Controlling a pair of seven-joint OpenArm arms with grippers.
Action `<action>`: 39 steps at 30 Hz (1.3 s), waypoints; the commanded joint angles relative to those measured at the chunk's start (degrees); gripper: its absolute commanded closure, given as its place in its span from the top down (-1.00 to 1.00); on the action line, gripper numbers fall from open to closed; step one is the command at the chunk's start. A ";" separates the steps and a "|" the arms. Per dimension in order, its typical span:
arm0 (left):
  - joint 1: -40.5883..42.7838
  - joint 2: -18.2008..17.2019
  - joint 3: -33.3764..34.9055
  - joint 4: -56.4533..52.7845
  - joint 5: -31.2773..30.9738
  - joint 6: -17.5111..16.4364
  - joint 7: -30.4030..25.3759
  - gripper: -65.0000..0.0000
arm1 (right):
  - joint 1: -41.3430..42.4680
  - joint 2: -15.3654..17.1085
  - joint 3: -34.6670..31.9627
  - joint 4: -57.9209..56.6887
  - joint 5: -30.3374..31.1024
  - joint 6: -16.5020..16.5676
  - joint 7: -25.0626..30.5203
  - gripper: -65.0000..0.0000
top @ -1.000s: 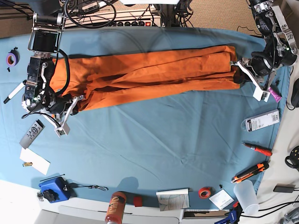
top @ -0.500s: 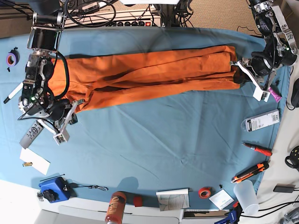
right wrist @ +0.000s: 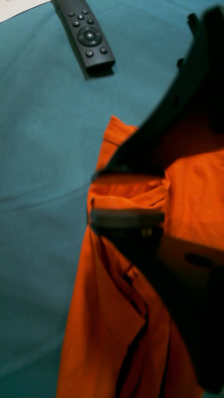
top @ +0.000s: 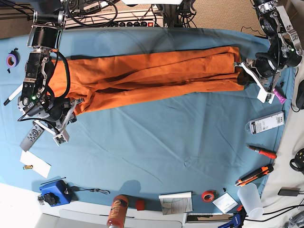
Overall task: Layout the t-shirt on the table in an organized manner, then fold the t-shirt properly
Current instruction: 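Adjust the right gripper's grip on the strip end while the left holds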
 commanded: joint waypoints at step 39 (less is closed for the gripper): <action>-0.31 -0.61 -0.17 1.05 -0.85 -0.22 -1.51 -1.00 | 0.79 -0.22 -3.56 -9.35 -7.13 -3.54 4.83 -1.00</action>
